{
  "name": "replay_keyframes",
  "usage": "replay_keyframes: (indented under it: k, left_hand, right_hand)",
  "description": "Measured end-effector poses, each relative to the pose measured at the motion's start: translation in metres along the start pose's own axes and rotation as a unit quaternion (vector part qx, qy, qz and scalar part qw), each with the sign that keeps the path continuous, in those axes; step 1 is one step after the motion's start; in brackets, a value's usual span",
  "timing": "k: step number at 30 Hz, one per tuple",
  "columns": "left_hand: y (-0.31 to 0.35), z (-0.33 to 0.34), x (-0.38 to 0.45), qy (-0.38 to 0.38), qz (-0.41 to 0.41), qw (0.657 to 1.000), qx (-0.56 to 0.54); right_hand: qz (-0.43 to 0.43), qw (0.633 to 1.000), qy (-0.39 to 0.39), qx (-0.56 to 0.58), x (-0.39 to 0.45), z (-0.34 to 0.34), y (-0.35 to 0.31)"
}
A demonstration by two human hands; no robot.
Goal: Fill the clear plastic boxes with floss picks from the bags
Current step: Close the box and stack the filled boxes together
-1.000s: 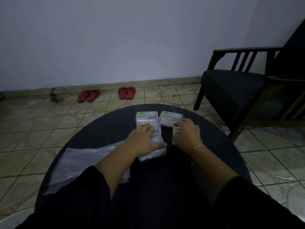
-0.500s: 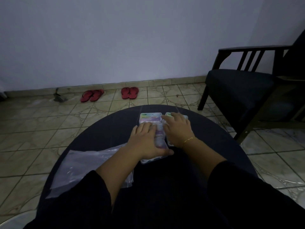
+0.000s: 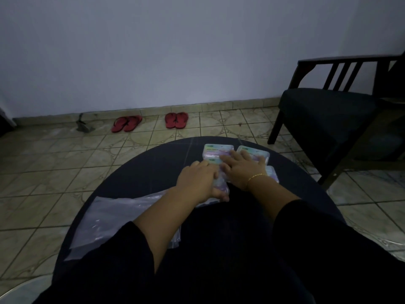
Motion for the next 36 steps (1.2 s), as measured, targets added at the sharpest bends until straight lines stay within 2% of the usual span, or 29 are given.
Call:
replay_keyframes:
  k: [3,7,13,17,19,21,23,25,27,29,31,34,36]
  left_hand:
    - [0.003,-0.002,0.005,0.017,-0.001,1.000,0.019]
    - [-0.003,-0.004,0.011,0.013,-0.047,0.998,0.033]
    - [-0.028,-0.006,0.018,0.050,-0.127,0.990,0.042]
    - [-0.047,-0.001,0.019,0.065,-0.140,0.987,0.043]
    - [-0.050,0.001,0.020,0.070,-0.133,0.987,0.048]
    - [-0.038,0.001,0.025,0.081,-0.081,0.992,0.048]
    - [-0.019,0.003,0.032,0.076,-0.015,0.996,0.050]
    - [-0.008,0.008,0.039,0.048,0.012,0.998,0.044]
    - [-0.007,0.014,0.043,0.024,0.012,0.999,0.038]
    - [-0.010,0.018,0.042,0.023,0.004,0.999,0.047]
    - [-0.013,0.020,0.038,0.032,-0.008,0.998,0.056]
    - [-0.017,0.018,0.031,0.056,-0.023,0.997,0.054]
    - [-0.020,0.015,0.027,0.071,-0.027,0.996,0.053]
  right_hand:
    - [0.036,0.999,-0.006,0.015,-0.006,0.003,0.023]
    - [0.061,0.998,-0.003,0.021,-0.010,0.003,0.041]
    - [0.036,0.999,-0.013,0.024,-0.011,0.002,0.043]
    - [-0.021,1.000,-0.001,0.012,-0.014,-0.004,0.034]
    - [-0.063,0.998,-0.001,-0.010,-0.016,-0.004,0.025]
    - [-0.086,0.996,-0.005,-0.001,-0.017,-0.002,0.017]
    - [-0.081,0.995,0.003,0.062,-0.020,-0.006,0.014]
    - [-0.050,0.991,0.052,0.111,-0.022,-0.016,0.018]
    - [0.028,0.988,0.088,0.121,-0.023,-0.019,0.033]
    - [0.064,0.994,0.050,0.069,-0.021,-0.009,0.040]
    - [0.056,0.996,0.030,0.060,-0.017,0.000,0.038]
    - [0.045,0.984,0.062,0.163,-0.019,-0.011,0.031]
    - [0.033,0.981,0.062,0.180,-0.020,-0.015,0.025]
Point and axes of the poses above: each hand's wrist, its own x-axis towards the middle knuckle, its own z-axis out of the palm, y = z × x, the point moved 8 cm from there along x, towards the middle knuckle, and after that the axes turned 8 degrees about -x, right-handed, at the moved point
